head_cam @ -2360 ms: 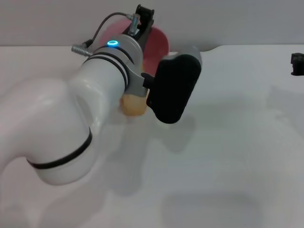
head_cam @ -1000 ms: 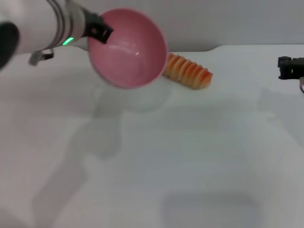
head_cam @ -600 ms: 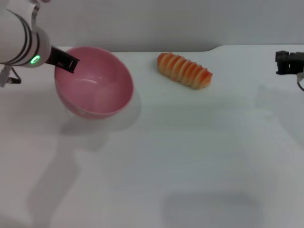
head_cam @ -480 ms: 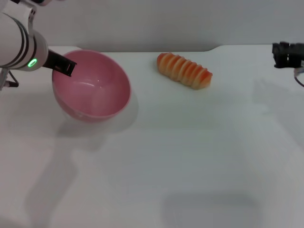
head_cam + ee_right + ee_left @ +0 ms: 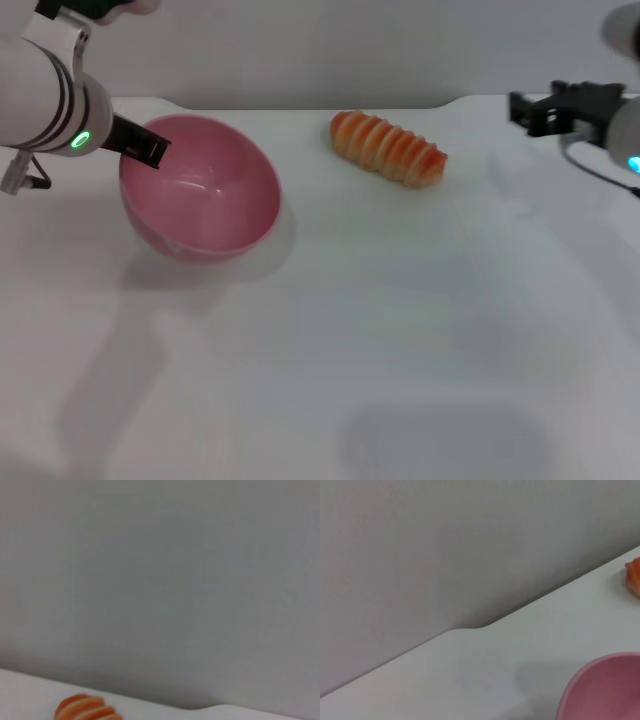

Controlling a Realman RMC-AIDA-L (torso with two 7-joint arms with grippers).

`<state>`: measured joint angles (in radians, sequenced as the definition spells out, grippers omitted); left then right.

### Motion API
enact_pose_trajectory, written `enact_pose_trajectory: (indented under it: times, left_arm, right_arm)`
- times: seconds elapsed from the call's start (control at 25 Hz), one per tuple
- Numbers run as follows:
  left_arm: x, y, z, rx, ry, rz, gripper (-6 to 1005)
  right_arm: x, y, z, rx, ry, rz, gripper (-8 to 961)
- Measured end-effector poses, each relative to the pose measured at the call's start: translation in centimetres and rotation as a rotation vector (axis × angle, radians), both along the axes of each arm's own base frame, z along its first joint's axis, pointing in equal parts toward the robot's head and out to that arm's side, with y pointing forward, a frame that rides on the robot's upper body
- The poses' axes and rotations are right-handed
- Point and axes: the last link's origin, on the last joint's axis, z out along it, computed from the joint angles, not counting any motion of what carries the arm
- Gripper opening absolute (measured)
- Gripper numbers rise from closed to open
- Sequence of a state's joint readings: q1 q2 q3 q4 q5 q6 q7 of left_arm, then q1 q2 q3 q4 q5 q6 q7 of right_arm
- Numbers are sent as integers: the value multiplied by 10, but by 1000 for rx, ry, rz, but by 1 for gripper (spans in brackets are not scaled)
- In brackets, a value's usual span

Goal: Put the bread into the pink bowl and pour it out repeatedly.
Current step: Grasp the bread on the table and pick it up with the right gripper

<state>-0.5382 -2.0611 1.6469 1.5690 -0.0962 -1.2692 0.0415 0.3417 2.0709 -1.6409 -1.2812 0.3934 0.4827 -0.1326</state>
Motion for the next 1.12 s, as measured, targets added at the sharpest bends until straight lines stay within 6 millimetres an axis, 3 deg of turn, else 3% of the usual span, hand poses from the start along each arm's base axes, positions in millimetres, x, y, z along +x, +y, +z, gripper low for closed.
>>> enact_pose_trajectory:
  times: [0.24, 0.48, 0.72, 1.12]
  left_arm:
    - [2, 3, -2, -4, 2, -5, 39]
    - [2, 4, -3, -6, 3, 2, 39]
    - [2, 4, -5, -9, 3, 5, 39]
    - [2, 5, -5, -8, 2, 2, 39]
  right_arm:
    - [-12, 12, -28, -91, 27, -1, 623]
    - [-10, 18, -46, -148, 51, -34, 717]
    - [-5, 26, -60, -193, 59, -84, 717]
    - [-6, 36, -66, -190, 38, -86, 717]
